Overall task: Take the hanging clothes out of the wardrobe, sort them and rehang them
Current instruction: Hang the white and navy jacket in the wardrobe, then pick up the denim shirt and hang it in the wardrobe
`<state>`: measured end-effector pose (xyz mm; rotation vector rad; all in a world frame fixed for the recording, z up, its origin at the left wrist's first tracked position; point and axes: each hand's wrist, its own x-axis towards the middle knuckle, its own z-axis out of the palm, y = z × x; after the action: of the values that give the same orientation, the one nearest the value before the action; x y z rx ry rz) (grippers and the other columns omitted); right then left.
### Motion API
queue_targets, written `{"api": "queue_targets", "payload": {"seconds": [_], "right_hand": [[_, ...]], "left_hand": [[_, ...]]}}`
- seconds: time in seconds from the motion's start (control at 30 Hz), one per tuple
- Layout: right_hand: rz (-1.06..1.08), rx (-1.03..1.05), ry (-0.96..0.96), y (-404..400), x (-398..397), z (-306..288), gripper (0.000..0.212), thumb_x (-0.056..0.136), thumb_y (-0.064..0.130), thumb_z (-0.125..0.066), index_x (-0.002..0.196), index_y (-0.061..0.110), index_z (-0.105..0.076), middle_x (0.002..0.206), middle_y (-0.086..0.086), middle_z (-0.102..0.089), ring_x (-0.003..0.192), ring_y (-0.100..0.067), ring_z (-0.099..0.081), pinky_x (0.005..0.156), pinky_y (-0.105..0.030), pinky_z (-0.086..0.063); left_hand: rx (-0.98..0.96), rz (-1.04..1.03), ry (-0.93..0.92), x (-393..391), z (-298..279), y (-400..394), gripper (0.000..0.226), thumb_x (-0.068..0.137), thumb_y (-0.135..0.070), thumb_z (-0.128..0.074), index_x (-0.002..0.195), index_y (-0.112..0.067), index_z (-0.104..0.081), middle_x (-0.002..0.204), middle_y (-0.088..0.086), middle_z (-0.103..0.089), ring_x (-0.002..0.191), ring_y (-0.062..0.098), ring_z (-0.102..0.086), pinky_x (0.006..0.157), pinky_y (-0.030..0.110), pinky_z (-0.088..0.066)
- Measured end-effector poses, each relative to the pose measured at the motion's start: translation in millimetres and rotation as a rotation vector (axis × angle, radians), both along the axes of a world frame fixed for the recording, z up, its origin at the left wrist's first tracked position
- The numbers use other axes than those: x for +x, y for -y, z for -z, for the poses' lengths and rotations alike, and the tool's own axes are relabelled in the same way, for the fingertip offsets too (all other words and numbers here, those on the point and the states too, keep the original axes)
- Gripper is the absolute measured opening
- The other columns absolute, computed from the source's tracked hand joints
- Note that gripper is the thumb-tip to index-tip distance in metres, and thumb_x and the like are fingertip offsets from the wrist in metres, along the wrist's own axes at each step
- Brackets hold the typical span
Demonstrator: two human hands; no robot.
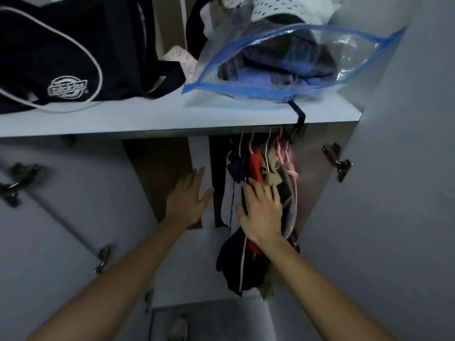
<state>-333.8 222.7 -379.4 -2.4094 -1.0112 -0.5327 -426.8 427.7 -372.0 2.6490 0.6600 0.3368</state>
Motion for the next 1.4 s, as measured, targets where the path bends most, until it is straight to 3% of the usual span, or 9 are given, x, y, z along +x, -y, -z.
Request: {"api": "queue_targets", "payload": {"seconds": [0.07,0.2,0.37,0.57,0.9,1.17,1.4], "right_hand": [[-0.115,0.001,-0.043,12,-27,-3,0.058,0.098,0.047,-0.045,0.150,0.020,-0.053,0.152,-0.004,-0.051,0.137,-0.024,-0.045,0.121,-0.053,-0.029],[-0.334,-0.002,-0.126,20,-93,-7,0.058,0.100,0.048,-0.045,0.152,0.022,-0.047,0.157,-0.003,-0.046,0.144,-0.024,-0.040,0.126,-0.053,-0.016],[-0.573,0.004,-0.226,7,-206,-1,0.060,0.098,0.048,-0.050,0.152,0.021,-0.049,0.156,-0.004,-0.048,0.140,-0.027,-0.043,0.120,-0.058,-0.029],[-0.977,-0.062,-0.266,10,-378,1,0.057,0.099,0.048,-0.053,0.151,0.025,-0.048,0.151,0.004,-0.049,0.135,-0.023,-0.046,0.118,-0.049,-0.032],[-1.485,-0.132,-0.296,22,-645,0,0.056,0.098,0.046,-0.055,0.149,0.023,-0.051,0.148,0.005,-0.051,0.136,-0.021,-0.047,0.119,-0.049,-0.032],[-1.729,-0.272,-0.278,41,-822,6,0.062,0.097,0.053,-0.055,0.153,0.029,-0.044,0.148,0.009,-0.049,0.133,-0.020,-0.045,0.114,-0.046,-0.037],[-2.073,-0.401,-0.211,58,-957,16,0.064,0.100,0.055,-0.051,0.157,0.030,-0.039,0.153,0.013,-0.046,0.139,-0.013,-0.041,0.117,-0.044,-0.034]], "left_hand": [[0.061,-0.075,-0.040,-55,0,26,0.077,0.100,-0.074,-0.017,0.167,-0.037,-0.007,0.173,-0.002,-0.017,0.157,0.028,-0.021,0.122,0.049,-0.029],[0.160,-0.216,-0.080,-170,-9,76,0.075,0.101,-0.069,-0.021,0.167,-0.033,-0.013,0.171,-0.002,-0.025,0.153,0.025,-0.029,0.117,0.050,-0.037],[0.205,-0.424,-0.123,-328,-8,138,0.070,0.105,-0.066,-0.025,0.167,-0.034,-0.014,0.171,-0.002,-0.026,0.156,0.024,-0.027,0.115,0.046,-0.040],[0.194,-0.795,-0.086,-510,-14,219,0.067,0.105,-0.063,-0.031,0.166,-0.034,-0.021,0.168,-0.004,-0.034,0.155,0.023,-0.029,0.118,0.039,-0.029],[0.148,-1.383,-0.077,-766,-11,335,0.069,0.102,-0.063,-0.036,0.163,-0.032,-0.031,0.165,-0.003,-0.040,0.152,0.024,-0.036,0.120,0.045,-0.035],[0.079,-1.699,-0.054,-919,12,411,0.070,0.101,-0.066,-0.033,0.164,-0.037,-0.026,0.168,-0.008,-0.032,0.156,0.020,-0.027,0.119,0.046,-0.033],[0.025,-2.036,-0.056,-991,33,486,0.070,0.101,-0.066,-0.035,0.165,-0.038,-0.023,0.169,-0.008,-0.030,0.156,0.020,-0.026,0.117,0.047,-0.035]]}}
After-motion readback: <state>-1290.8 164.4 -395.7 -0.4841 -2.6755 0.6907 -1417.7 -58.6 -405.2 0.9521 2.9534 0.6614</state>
